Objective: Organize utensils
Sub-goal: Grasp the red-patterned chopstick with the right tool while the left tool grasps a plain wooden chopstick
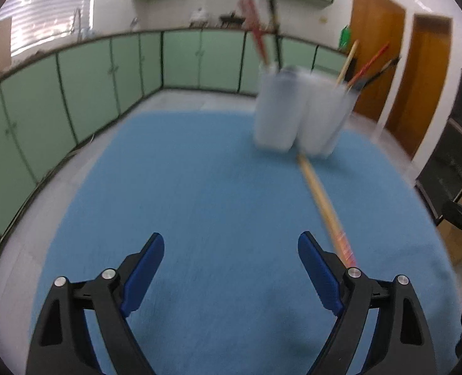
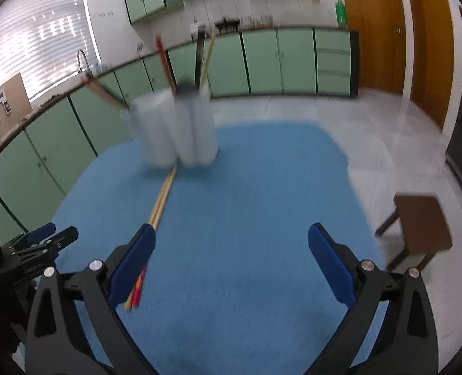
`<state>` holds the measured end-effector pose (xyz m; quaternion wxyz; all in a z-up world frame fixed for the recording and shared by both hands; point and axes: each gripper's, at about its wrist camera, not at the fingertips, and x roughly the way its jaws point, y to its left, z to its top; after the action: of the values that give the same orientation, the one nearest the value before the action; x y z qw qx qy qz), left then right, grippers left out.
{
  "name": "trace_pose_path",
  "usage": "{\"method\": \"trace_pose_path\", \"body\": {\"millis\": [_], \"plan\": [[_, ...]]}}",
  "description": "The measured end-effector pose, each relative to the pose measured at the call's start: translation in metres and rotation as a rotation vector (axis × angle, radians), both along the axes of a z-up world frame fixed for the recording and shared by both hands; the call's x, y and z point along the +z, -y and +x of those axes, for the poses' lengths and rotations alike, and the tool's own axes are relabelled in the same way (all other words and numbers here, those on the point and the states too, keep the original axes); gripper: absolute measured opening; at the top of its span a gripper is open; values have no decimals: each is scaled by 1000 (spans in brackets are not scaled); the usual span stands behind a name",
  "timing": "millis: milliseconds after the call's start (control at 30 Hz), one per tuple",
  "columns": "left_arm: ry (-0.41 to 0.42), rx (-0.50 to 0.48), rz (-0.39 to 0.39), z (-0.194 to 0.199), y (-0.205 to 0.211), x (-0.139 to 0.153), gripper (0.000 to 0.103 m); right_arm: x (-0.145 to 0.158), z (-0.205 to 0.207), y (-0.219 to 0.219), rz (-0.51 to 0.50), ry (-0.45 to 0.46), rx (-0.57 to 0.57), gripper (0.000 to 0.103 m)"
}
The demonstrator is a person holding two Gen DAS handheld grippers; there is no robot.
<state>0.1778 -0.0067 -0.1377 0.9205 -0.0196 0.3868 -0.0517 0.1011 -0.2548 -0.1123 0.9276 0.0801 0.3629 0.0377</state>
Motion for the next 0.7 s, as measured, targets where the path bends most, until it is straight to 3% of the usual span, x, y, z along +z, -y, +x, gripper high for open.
{"method": "trace_pose_path", "body": {"millis": [233,300,367,567,700], "plan": [[-58,19,82,-7,-8,-23,86,-32,-1,-43,-4,-96,65,94],[-69,26,90,-6,-9,-26,86,-34,-3,-53,-18,-102,87,90],[-83,31,94,-4,-10,-28,86,-36,-3,-62,-30,-118,107,77],[-122,48,91,2,-10,-30,87,-46,-3,-75,-36,-156,145,58],[-125,44,98,1,-8,-32,89,-47,-3,-79,-50,-161,158,55]]}}
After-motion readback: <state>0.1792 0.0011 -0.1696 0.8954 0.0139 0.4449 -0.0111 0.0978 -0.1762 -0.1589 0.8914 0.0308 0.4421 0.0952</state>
